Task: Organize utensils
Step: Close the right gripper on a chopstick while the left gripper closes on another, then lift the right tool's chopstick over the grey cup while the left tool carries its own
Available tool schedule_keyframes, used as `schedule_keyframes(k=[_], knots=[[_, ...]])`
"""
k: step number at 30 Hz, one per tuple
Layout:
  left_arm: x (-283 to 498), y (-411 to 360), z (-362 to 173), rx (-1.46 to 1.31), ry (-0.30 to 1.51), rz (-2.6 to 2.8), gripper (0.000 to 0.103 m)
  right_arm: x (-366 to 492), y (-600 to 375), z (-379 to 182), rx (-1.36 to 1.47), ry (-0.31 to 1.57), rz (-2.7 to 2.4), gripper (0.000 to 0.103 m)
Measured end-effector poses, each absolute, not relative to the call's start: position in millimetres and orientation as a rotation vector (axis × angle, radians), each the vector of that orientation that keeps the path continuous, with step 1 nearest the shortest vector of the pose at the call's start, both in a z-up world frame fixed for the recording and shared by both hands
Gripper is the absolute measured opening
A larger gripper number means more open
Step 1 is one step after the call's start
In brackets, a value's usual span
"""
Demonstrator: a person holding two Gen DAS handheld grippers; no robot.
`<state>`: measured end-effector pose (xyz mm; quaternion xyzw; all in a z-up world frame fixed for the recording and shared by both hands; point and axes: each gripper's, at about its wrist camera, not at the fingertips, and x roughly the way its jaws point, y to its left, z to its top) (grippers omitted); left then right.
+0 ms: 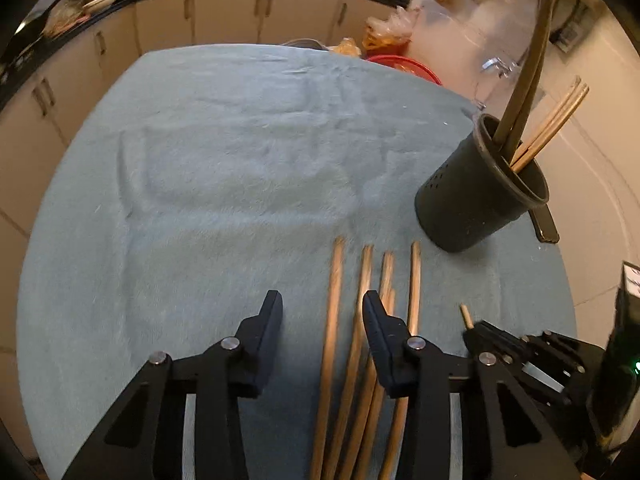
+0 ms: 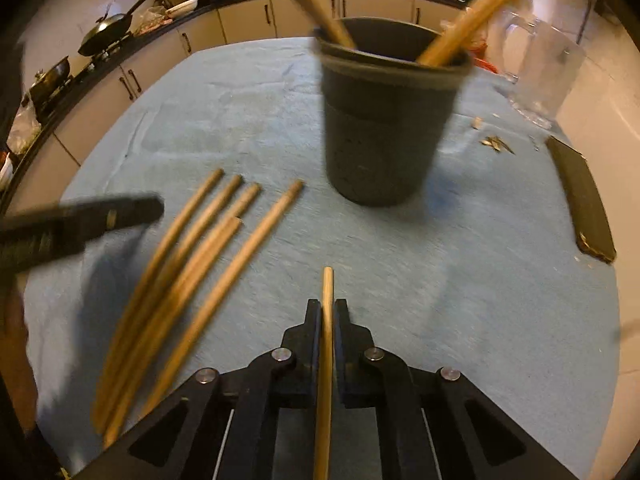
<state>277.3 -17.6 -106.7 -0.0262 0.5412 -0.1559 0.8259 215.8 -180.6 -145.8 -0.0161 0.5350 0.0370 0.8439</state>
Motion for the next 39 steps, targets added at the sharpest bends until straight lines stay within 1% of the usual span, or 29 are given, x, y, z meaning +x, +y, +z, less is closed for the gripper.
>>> schedule_keyframes(k=[1, 2, 5, 6, 7, 8, 10, 13, 14, 16, 18, 21, 25, 27, 30, 35, 39], knots=[[282, -20, -110, -0.056, 1.169, -0.326, 0.038, 214, -186, -146, -0.019, 1.122, 0.078, 0.009], [286, -25, -114, -0.047, 1.190, -0.320, 0.031, 213, -191, -146, 0.000, 1.118, 0.083, 0.009], [296, -39, -122, -0.008, 1.211, -0.307, 0.028, 215, -200, -146, 0.042, 1.115, 0.108, 0.009], [300, -44, -126, 0.011, 1.226, -0.293, 0.024, 217, -203, -146, 0.062, 1.120, 0.115, 0.009], [303, -48, -127, 0.030, 1.227, -0.262, 0.022, 218, -206, -144, 0.074, 1.128, 0.122, 0.009], [305, -51, -127, 0.045, 1.231, -0.251, 0.019, 219, -206, -143, 0.064, 1.138, 0.132, 0.009], [310, -56, -128, 0.060, 1.239, -0.232, 0.019, 223, -202, -143, 0.025, 1.157, 0.149, 0.011], [316, -65, -129, 0.102, 1.237, -0.187, 0.013, 230, -192, -144, -0.029, 1.154, 0.168, 0.011], [317, -69, -130, 0.118, 1.232, -0.179, 0.008, 231, -188, -145, -0.041, 1.143, 0.170, 0.011], [320, -70, -130, 0.099, 1.236, -0.175, 0.008, 229, -182, -145, -0.059, 1.116, 0.168, 0.009], [317, -58, -121, 0.001, 1.232, -0.187, 0.008, 228, -186, -143, -0.010, 1.103, 0.177, 0.007], [285, -32, -75, -0.115, 1.090, -0.204, 0.008, 211, -206, -126, 0.114, 1.023, 0.221, 0.007], [226, -8, -15, -0.174, 0.896, -0.174, 0.008, 172, -235, -80, 0.223, 0.817, 0.234, 0.007], [197, -5, 5, -0.202, 0.819, -0.171, 0.008, 156, -243, -61, 0.252, 0.741, 0.232, 0.007], [167, 0, 16, -0.259, 0.759, -0.170, 0.008, 132, -249, -39, 0.273, 0.661, 0.191, 0.007], [122, -5, 23, -0.239, 0.705, -0.134, 0.007, 100, -255, -21, 0.289, 0.554, 0.186, 0.007], [102, -2, 41, -0.183, 0.656, -0.127, 0.007, 85, -260, -14, 0.296, 0.533, 0.191, 0.007]])
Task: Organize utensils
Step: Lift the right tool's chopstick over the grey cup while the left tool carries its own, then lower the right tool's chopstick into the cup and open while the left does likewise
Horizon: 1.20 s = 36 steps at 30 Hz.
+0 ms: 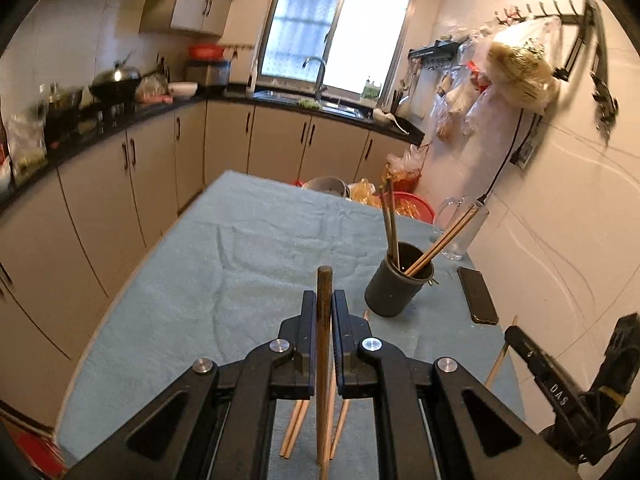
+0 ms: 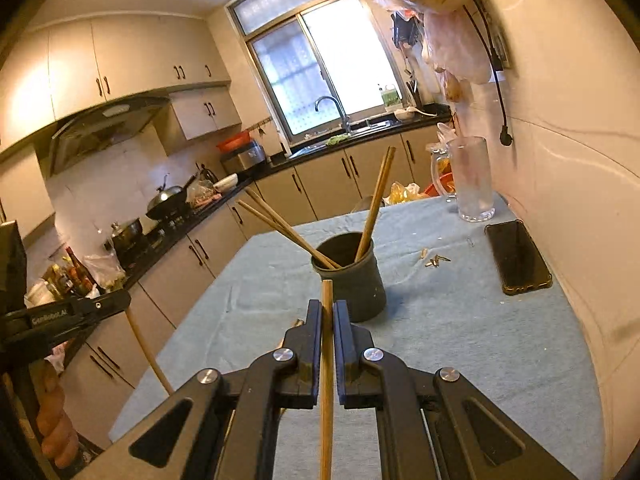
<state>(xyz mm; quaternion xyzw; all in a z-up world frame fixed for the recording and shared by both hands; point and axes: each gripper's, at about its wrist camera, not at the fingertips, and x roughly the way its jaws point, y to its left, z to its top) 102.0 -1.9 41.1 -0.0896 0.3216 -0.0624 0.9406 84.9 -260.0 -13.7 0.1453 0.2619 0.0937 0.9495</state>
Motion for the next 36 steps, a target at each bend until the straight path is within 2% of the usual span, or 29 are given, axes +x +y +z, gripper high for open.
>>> schedule_keyframes(k=[17, 28, 36], knots=[[97, -35, 100, -0.081, 0.450, -0.175, 0.007, 66, -265, 38, 0.274, 0.384, 0.158, 0.007], [154, -58, 127, -0.124, 0.349, -0.257, 0.007, 87, -280, 92, 0.256, 0.264, 0.130, 0.007], [196, -76, 122, -0.165, 0.330, -0.255, 0.007, 124, -290, 120, 0.291, 0.189, 0.068, 0.007]])
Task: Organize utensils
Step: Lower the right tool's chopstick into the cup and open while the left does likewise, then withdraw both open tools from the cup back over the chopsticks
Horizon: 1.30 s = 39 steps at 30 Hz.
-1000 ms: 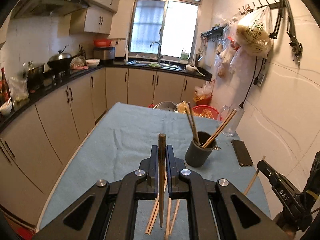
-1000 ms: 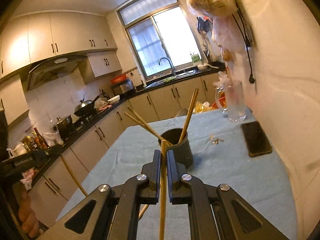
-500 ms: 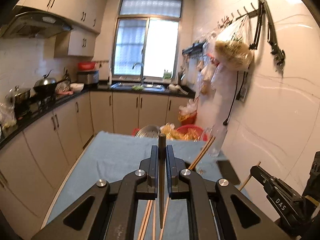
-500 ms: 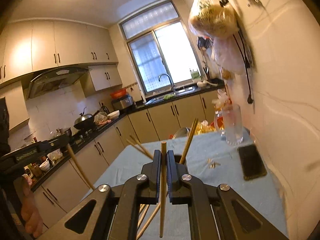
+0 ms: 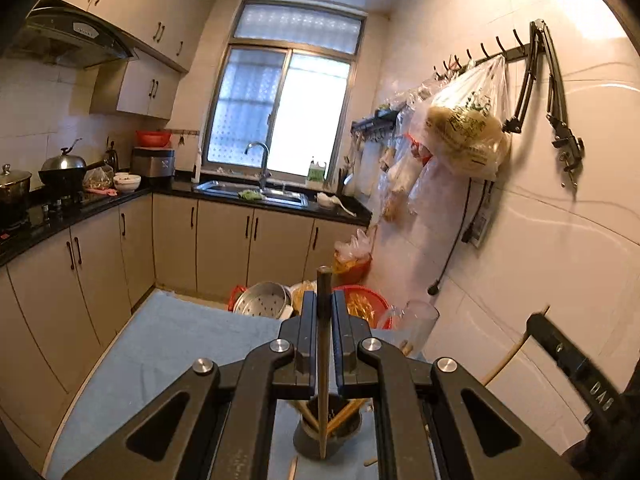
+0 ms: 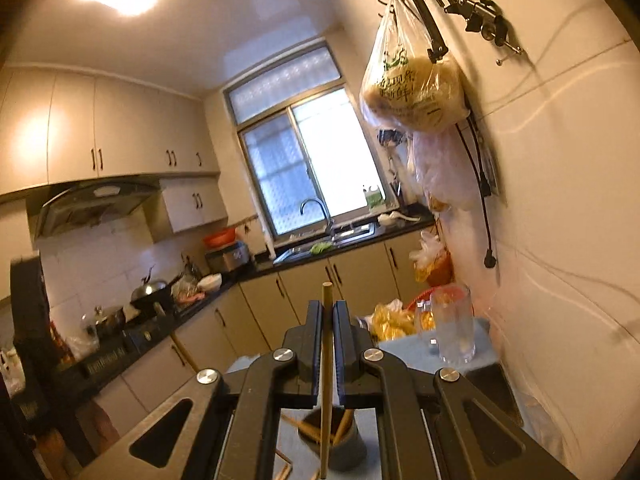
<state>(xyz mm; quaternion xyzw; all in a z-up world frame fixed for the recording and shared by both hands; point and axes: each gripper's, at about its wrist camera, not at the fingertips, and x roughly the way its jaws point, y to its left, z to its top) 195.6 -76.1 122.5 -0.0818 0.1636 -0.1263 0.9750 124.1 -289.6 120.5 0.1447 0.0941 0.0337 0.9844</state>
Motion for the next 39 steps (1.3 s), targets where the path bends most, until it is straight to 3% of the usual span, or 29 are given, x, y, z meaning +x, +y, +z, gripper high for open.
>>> schedule_keyframes(k=[6, 13, 28, 34, 37, 39], knots=[[223, -89, 116, -0.178, 0.320, -0.257, 0.007, 161, -284, 129, 0.266, 0.163, 0.050, 0.007], [247, -99, 90, -0.170, 0.361, -0.272, 0.007, 198, -277, 100, 0.254, 0.206, 0.036, 0.007], [248, -104, 51, -0.123, 0.514, -0.299, 0.007, 224, -285, 36, 0.332, 0.371, 0.065, 0.007], [235, -102, 57, -0.093, 0.560, -0.304, 0.007, 221, -299, 25, 0.436, 0.412, 0.080, 0.012], [211, -85, 68, -0.131, 0.531, -0.316, 0.014, 202, -308, 29, 0.480, 0.412, 0.110, 0.012], [195, -70, 73, -0.155, 0.538, -0.308, 0.027, 184, -309, 34, 0.475, 0.407, 0.096, 0.022]])
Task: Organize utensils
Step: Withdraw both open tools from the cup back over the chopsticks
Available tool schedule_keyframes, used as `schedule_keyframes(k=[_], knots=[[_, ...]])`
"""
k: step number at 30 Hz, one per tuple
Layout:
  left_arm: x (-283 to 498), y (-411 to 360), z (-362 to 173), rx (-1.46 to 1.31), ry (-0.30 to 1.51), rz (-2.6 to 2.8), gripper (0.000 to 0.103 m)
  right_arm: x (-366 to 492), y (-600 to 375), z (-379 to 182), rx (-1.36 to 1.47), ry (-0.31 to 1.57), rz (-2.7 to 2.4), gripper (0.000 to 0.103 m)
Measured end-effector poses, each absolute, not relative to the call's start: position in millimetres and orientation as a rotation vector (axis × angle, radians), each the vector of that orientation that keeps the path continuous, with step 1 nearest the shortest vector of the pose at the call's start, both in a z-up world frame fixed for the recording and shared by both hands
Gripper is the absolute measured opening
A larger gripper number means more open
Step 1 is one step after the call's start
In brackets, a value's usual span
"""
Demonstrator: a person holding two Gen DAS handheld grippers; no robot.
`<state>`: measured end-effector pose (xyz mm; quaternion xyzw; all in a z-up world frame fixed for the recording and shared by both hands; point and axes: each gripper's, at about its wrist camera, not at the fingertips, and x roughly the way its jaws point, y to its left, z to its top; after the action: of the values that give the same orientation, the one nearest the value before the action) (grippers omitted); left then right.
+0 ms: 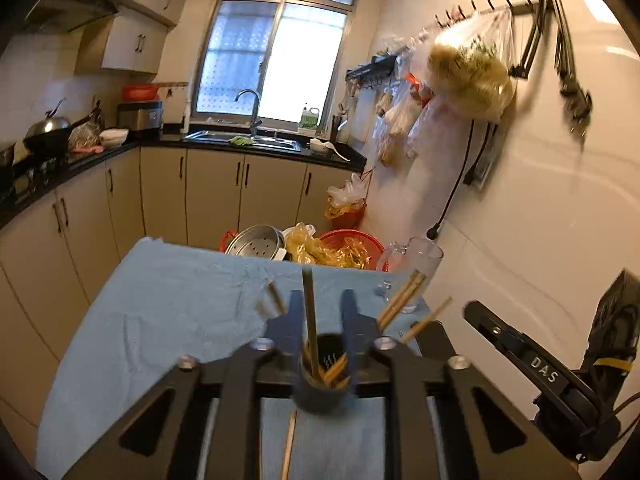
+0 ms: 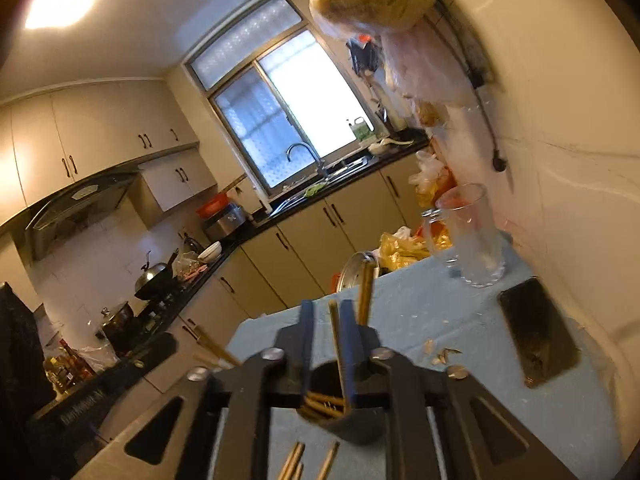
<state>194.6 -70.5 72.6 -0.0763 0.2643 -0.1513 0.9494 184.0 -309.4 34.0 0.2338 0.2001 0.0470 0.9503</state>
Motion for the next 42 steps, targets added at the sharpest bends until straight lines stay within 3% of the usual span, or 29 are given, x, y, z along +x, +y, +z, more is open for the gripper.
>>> schedule_keyframes(k=[1, 6, 17, 42], knots=[[179, -59, 75, -0.170, 0.539, -0.281, 0.029, 167, -311, 34, 0.485, 0.407, 0.096, 0.024], [120, -9, 66, -0.187, 0.550, -0.142, 0.059, 107, -305, 14, 0.535, 0.444, 0.128, 0.036], [95, 37, -3, -0.236, 0.785, -0.089, 0.060, 88, -246, -51, 0.488, 0.710, 0.230, 0.036], [154, 25, -50, -0.154, 0.916, -0.165, 0.060, 156, -216, -93, 0.325, 0.926, 0.175, 0.034]])
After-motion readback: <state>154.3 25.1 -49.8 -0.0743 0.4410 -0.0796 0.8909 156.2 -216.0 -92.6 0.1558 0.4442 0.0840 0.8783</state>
